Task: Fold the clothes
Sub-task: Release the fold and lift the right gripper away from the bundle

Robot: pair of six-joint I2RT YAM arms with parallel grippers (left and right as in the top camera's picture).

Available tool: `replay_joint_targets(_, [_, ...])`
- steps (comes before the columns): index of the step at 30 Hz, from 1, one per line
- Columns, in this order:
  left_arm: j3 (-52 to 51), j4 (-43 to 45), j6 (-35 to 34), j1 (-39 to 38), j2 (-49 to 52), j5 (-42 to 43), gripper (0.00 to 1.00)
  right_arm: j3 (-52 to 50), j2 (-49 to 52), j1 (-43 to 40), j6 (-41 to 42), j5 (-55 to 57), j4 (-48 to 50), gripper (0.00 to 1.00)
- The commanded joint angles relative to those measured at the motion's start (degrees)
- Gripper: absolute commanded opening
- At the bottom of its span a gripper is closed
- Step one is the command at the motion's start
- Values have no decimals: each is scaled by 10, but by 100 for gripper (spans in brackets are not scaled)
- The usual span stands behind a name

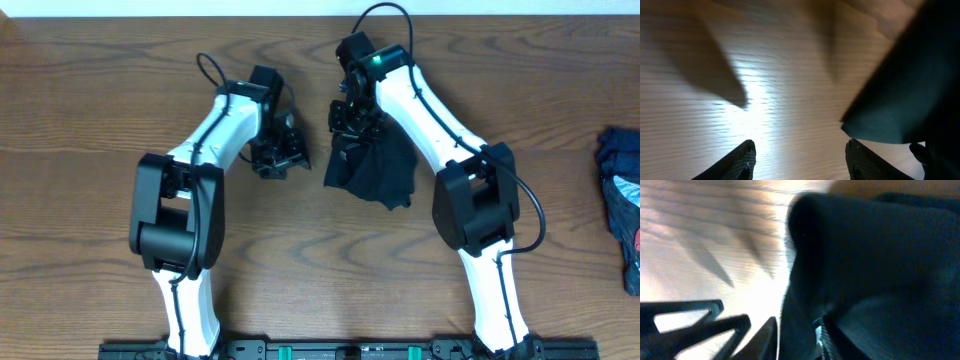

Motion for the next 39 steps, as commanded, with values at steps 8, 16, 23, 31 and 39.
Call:
replay_joint_targets(8, [5, -6, 4, 24, 5, -9, 60, 36, 6, 12, -44, -68, 62, 23])
replay_joint_targets(16, [5, -6, 4, 32, 5, -9, 60, 139, 6, 16, -98, -82, 53, 23])
replay_joint_targets(23, [5, -13, 19, 79, 5, -9, 60, 281, 6, 5, -96, 35, -118, 1])
replay_joint_targets(31, [5, -30, 44, 122, 5, 56, 60, 297, 6, -7, -76, 154, -268, 1])
replay_joint_targets(39, [5, -29, 44, 123, 5, 85, 60, 268, 6, -37, -75, 146, -279, 1])
